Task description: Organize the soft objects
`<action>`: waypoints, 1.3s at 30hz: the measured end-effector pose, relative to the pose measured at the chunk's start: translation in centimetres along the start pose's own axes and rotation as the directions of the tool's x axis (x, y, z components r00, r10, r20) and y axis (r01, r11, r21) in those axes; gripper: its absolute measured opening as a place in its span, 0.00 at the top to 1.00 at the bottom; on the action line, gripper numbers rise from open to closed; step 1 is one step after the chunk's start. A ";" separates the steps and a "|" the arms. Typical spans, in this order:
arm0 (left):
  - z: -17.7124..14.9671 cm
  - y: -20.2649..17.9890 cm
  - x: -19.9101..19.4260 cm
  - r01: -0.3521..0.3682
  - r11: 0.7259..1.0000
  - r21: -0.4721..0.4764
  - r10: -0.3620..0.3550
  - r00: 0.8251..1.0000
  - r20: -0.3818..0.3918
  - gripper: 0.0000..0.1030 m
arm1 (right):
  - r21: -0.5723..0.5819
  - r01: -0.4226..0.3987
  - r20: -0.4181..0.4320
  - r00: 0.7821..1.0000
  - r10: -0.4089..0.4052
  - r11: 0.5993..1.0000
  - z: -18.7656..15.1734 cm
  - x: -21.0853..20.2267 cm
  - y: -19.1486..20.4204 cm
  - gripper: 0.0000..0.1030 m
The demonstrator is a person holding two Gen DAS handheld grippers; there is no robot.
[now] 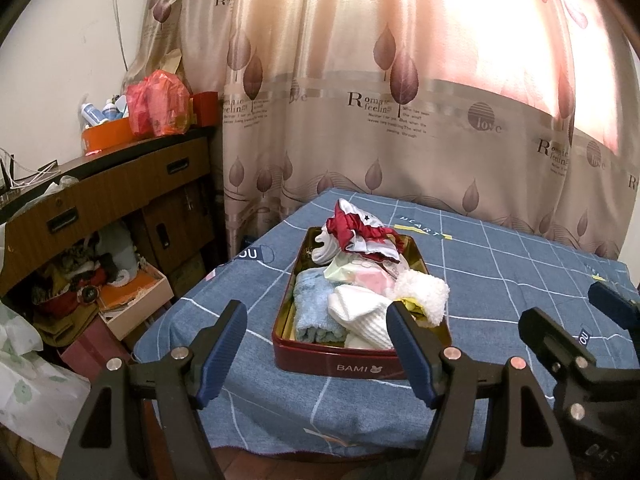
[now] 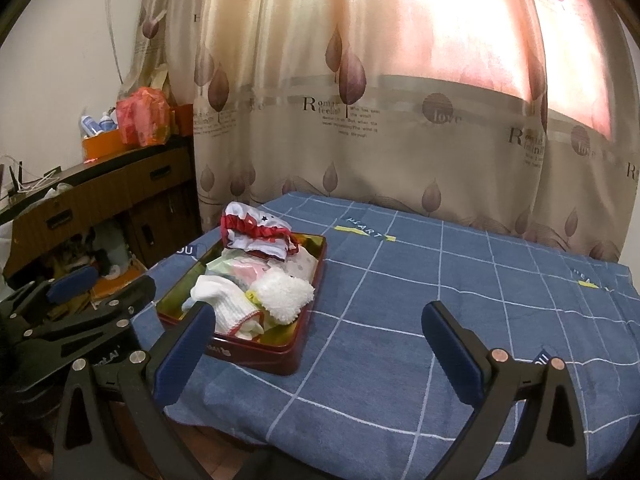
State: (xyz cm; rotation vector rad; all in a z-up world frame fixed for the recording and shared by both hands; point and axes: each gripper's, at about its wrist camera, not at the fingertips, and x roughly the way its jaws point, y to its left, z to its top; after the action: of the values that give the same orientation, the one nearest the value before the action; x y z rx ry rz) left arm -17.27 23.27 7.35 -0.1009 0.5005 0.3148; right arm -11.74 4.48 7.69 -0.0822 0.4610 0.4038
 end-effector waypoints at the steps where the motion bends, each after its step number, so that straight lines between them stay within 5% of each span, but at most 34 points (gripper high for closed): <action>1: 0.0 0.0 0.0 0.000 1.000 0.003 0.000 1.000 0.000 0.28 | 0.002 0.000 -0.004 1.000 0.000 1.000 0.0 0.1 0.0 0.01; 39: -0.1 0.1 0.1 -0.010 1.000 -0.003 0.010 1.000 -0.007 0.28 | 0.006 -0.003 -0.028 1.000 0.004 1.000 0.0 0.8 0.6 0.01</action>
State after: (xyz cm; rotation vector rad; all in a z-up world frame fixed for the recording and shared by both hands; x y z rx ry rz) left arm -17.31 23.40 7.22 -0.1021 0.5078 0.3251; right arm -11.35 5.36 7.31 -0.0814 0.4897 0.4050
